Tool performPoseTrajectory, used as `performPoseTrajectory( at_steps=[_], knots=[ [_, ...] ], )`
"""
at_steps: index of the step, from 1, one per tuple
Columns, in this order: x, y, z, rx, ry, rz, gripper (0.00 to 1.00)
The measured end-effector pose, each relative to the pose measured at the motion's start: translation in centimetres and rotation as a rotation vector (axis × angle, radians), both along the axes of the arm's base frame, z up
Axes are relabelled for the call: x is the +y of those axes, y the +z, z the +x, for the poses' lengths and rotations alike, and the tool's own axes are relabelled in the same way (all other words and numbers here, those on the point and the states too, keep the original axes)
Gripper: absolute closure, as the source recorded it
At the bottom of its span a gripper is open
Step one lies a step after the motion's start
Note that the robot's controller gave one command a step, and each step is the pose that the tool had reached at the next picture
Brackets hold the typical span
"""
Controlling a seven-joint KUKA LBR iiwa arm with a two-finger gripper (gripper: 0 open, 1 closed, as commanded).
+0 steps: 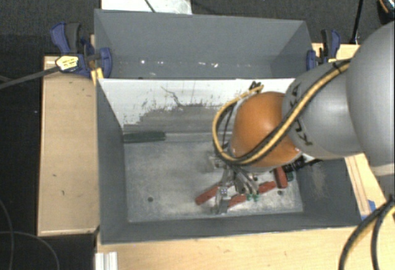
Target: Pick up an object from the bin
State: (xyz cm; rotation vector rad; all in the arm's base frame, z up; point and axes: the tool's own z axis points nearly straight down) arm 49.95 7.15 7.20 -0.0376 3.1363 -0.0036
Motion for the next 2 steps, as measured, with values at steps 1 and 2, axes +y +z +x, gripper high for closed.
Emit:
performPoseTrajectory(
  at_steps=[1, 2],
  knots=[
    [0.5, 0.0, -0.1, 0.002, -0.001, 0.004, 1.0],
    [1.0, 15.6, 0.0, -0.005, -0.016, 0.004, 1.0]
  ],
)
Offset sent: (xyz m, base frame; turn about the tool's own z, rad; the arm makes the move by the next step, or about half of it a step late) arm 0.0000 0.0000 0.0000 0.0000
